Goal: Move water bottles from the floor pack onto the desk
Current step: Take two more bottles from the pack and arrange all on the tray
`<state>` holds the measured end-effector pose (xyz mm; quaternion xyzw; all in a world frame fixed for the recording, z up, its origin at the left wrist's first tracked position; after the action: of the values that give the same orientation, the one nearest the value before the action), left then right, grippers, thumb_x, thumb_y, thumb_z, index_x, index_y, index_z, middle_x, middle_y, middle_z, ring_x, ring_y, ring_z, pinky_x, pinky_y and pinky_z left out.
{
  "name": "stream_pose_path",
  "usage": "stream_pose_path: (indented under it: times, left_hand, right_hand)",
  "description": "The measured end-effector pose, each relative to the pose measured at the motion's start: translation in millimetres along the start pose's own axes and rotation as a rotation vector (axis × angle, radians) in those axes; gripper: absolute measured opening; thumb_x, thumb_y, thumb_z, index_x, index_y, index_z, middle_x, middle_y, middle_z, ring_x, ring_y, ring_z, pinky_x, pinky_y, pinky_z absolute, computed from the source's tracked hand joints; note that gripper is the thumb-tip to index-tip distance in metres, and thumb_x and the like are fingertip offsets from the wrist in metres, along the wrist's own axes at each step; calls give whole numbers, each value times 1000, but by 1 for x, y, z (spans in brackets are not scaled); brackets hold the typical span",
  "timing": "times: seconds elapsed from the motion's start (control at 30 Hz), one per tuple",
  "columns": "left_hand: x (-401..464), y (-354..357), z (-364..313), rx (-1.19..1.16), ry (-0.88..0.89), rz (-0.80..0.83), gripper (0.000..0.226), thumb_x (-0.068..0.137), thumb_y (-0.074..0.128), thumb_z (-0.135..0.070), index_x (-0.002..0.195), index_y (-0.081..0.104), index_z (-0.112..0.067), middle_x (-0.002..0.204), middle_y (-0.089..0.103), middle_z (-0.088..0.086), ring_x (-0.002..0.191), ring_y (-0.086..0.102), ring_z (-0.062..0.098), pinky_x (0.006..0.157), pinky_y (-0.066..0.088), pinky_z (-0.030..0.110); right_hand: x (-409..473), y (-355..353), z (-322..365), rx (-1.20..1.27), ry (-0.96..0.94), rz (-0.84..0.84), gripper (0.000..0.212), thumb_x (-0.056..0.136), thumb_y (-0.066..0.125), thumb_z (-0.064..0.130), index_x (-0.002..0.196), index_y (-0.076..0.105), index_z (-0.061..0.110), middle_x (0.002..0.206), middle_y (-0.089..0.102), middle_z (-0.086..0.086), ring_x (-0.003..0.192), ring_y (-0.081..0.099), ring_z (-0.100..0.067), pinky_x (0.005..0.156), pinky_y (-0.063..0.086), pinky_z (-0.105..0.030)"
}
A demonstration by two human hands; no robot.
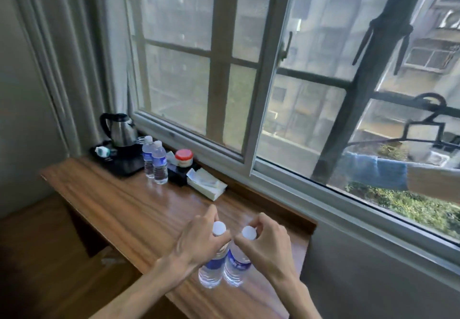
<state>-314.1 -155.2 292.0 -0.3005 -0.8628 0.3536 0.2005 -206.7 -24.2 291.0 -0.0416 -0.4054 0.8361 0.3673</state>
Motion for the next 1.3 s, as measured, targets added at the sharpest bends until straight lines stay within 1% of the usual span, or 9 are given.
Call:
stream_pose_path:
  times: [0.2, 0.3, 0.4, 0.53, 0.73, 0.87, 1.03, 1.17, 1.3]
  left_hand:
    - [48, -77, 74, 63, -66, -89, 33, 82, 69, -35, 75, 38, -24, 65, 56, -4, 56, 49, 9, 46, 29, 21]
    - [68, -107, 103, 84, -106, -114, 34, 81, 70, -34, 77, 39, -22, 68, 56, -4, 62, 52, 15, 48, 30, 24]
    - [89, -131, 132, 97, -140, -130, 34, 80, 71, -33, 77, 39, -20, 73, 60, 1, 68, 54, 22, 52, 31, 29]
    - [122, -152, 172, 73, -170, -132, 31, 80, 70, -29, 77, 41, -18, 74, 63, 4, 68, 53, 22, 48, 31, 23]
    - [187, -164, 227, 76, -157, -63, 33, 80, 71, -29, 74, 39, -21, 75, 61, 3, 58, 45, 9, 48, 28, 24]
    - [227, -165, 263, 63, -200, -6, 33, 77, 71, -33, 74, 40, -21, 78, 65, 5, 65, 51, 20, 49, 30, 27]
    - [268, -174, 298, 85, -212, 40, 31, 79, 70, -32, 81, 44, -16, 86, 69, 10, 84, 62, 36, 62, 36, 35]
    - [298, -178, 336, 109, -219, 97, 31, 79, 69, -35, 82, 45, -18, 87, 68, 6, 85, 63, 35, 65, 41, 38]
    - [326, -182, 370, 106, -214, 147, 30, 77, 68, -38, 77, 41, -24, 84, 66, 4, 79, 59, 32, 62, 41, 37]
  right_hand:
    - [52, 84, 72, 105, -61, 61, 36, 62, 74, 51, 69, 56, 20, 62, 60, 5, 56, 52, -11, 48, 42, -23]
    - [76, 119, 97, 125, -43, 91, 39, 60, 71, 55, 72, 59, 19, 65, 62, 4, 63, 59, -14, 55, 50, -31]
    - [100, 151, 119, 129, -38, 110, 40, 60, 70, 55, 71, 59, 18, 66, 63, 4, 66, 61, -13, 57, 50, -31]
    - [136, 197, 136, 109, -28, 140, 31, 62, 74, 46, 70, 59, 20, 66, 63, 5, 65, 60, -12, 54, 48, -26]
    - [191, 256, 147, 100, 3, 148, 31, 62, 74, 45, 70, 57, 21, 65, 62, 4, 65, 60, -13, 51, 42, -22]
    - [222, 289, 151, 110, 61, 140, 30, 62, 73, 45, 70, 57, 21, 64, 62, 5, 64, 59, -11, 51, 43, -23]
    - [253, 325, 161, 102, 114, 133, 34, 57, 61, 51, 69, 55, 20, 62, 61, 5, 62, 57, -12, 52, 40, -25]
    - [274, 359, 169, 60, 186, 133, 33, 57, 61, 51, 72, 56, 22, 66, 64, 6, 66, 60, -12, 59, 48, -31]
    - [292, 388, 176, 34, 279, 117, 29, 62, 66, 47, 72, 54, 23, 69, 65, 7, 69, 59, -16, 60, 45, -30]
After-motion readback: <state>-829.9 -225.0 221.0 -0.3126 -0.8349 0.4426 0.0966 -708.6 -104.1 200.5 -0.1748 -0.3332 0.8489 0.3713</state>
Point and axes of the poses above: each hand's wrist, its own x-axis towards the middle knuckle, its own y-axis out of the palm, z = x × y, the point moved 7 cm from there along x, towards the middle knuckle
